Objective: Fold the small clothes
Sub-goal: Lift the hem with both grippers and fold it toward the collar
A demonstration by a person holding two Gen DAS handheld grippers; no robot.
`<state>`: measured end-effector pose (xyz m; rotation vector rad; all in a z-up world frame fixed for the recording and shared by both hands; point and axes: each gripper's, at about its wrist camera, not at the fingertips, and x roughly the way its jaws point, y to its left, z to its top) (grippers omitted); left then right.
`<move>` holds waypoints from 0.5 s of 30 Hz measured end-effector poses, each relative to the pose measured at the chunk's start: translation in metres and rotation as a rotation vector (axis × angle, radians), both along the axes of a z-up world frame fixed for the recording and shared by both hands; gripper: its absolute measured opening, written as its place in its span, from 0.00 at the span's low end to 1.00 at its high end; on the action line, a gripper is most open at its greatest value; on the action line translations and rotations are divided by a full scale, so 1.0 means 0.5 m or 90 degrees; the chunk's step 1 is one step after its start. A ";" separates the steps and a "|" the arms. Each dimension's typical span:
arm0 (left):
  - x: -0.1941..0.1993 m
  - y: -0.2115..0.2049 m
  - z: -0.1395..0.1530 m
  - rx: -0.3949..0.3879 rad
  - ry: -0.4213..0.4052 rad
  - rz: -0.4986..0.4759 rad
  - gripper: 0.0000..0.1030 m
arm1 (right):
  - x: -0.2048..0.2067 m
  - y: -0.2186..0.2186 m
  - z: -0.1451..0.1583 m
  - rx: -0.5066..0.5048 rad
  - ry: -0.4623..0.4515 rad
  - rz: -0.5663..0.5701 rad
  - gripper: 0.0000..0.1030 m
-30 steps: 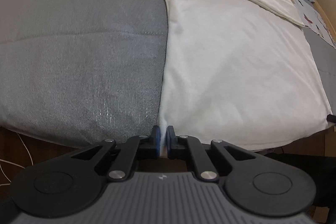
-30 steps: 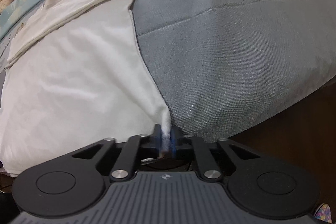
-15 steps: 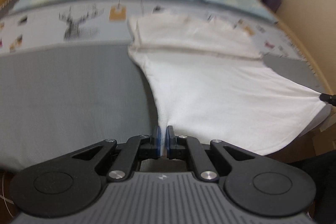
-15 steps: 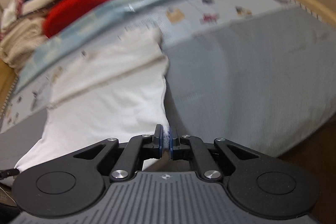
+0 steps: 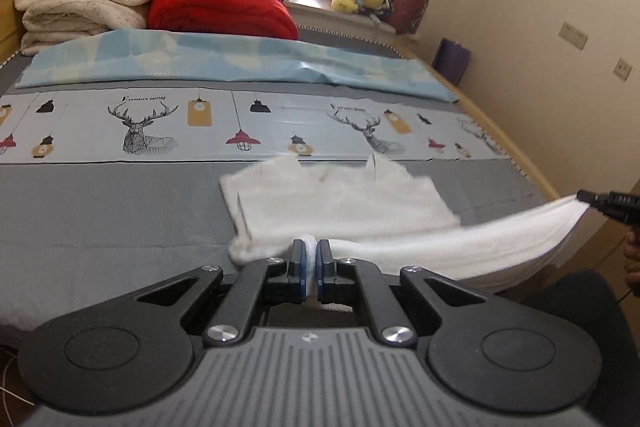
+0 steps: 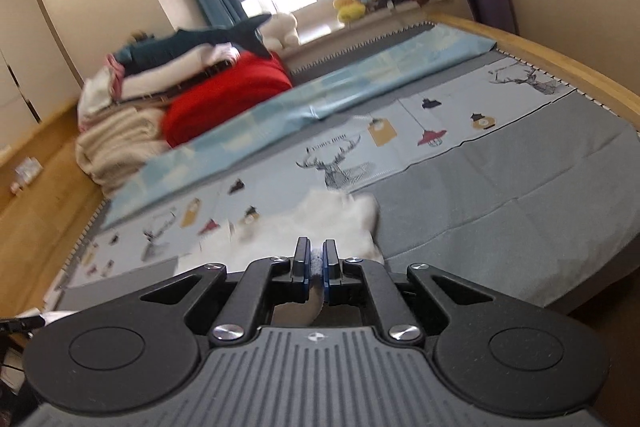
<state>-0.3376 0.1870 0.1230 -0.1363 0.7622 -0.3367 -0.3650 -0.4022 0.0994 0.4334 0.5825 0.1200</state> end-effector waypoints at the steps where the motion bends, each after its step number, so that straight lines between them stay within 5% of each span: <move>1: 0.002 0.003 -0.002 -0.005 0.001 0.002 0.05 | -0.005 -0.003 -0.003 0.001 -0.001 0.001 0.05; 7: 0.143 -0.005 -0.083 0.013 0.040 0.031 0.05 | 0.089 -0.002 -0.072 -0.011 0.053 -0.009 0.05; 15: 0.439 -0.023 -0.249 0.072 0.100 0.063 0.05 | 0.374 0.037 -0.183 -0.071 0.130 -0.027 0.05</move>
